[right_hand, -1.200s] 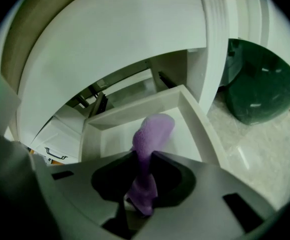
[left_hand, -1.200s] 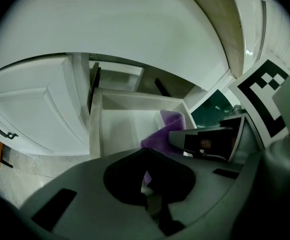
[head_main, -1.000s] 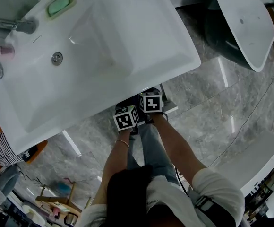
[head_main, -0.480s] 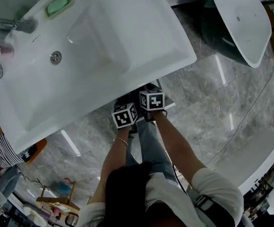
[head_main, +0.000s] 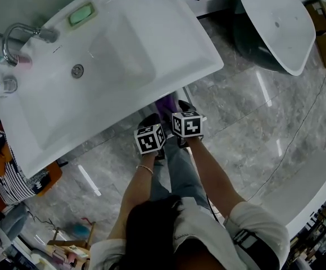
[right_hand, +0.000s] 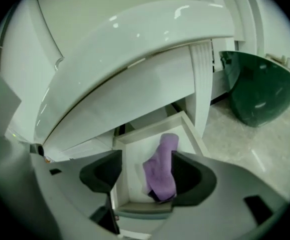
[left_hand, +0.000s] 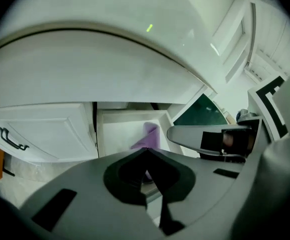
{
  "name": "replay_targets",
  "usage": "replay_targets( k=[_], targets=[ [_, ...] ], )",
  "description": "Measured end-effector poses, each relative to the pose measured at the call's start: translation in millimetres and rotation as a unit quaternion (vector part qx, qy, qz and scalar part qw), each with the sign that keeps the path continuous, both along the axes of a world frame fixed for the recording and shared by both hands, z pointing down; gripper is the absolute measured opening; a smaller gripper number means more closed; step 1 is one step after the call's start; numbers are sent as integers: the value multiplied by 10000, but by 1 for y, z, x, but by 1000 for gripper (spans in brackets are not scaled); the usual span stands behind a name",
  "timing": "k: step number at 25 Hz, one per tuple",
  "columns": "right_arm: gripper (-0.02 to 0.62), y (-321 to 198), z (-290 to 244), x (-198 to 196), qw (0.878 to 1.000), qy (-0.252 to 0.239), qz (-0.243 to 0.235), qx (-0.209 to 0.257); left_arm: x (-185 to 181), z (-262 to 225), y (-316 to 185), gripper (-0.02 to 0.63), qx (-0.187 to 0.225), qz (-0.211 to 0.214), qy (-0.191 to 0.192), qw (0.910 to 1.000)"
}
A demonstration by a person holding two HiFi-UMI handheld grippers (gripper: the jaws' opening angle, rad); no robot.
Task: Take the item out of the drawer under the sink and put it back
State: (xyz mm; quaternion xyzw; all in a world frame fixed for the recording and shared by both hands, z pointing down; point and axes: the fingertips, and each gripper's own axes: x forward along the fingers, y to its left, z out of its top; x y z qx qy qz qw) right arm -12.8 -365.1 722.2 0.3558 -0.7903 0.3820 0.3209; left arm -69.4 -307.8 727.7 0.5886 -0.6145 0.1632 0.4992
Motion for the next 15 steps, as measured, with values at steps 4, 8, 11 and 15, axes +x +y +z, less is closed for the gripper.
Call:
replay_targets(
  k=[4, 8, 11, 15],
  targets=[
    [298, 7, -36, 7, 9997, -128, 11, 229, 5, -34, 4, 3, 259, 177, -29, 9995],
    [298, 13, -67, 10, 9988, -177, 10, 452, 6, -67, 6, 3, 572, 301, -44, 9979],
    [278, 19, -97, 11, 9968, -217, 46, 773, 6, -92, 10, 3, 853, 414, -87, 9955],
    [176, 30, -142, 14, 9913, -328, 216, 1255, 6, -128, 19, 3, 1191, 537, -171, 9913]
  ],
)
